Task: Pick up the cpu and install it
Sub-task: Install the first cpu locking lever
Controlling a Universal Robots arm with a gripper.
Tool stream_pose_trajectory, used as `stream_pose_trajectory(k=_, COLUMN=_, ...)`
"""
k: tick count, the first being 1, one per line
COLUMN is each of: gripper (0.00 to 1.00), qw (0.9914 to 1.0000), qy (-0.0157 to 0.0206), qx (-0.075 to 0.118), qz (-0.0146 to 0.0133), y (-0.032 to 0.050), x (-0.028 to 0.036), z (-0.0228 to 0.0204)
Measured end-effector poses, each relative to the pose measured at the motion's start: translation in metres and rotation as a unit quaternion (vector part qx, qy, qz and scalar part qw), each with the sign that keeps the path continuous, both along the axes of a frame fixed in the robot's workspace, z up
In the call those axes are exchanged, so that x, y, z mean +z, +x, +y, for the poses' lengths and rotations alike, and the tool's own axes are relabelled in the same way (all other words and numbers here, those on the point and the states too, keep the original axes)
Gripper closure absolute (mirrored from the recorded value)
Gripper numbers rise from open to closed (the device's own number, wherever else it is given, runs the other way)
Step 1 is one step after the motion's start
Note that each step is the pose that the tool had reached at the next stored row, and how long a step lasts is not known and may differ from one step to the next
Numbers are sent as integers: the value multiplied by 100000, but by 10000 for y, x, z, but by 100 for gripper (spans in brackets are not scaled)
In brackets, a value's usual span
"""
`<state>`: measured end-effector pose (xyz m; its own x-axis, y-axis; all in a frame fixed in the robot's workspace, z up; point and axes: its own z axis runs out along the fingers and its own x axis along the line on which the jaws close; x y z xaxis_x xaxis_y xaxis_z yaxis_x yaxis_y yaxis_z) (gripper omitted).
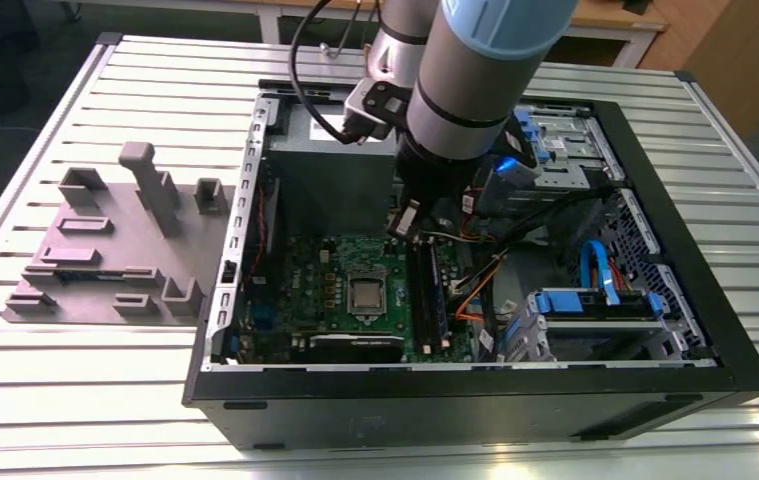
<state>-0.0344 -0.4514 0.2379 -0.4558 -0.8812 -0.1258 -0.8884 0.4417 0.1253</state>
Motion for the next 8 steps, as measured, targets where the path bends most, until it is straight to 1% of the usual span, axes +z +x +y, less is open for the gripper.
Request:
stream_pose_trajectory(k=4, gripper=89, qw=99999, qy=331, qx=324, qz=-5, y=-22, x=-14, z=14)
stream_pose_trajectory(k=8, gripper=89, qw=99997, qy=383, qx=684, qz=-11, y=-49, x=-25, z=25)
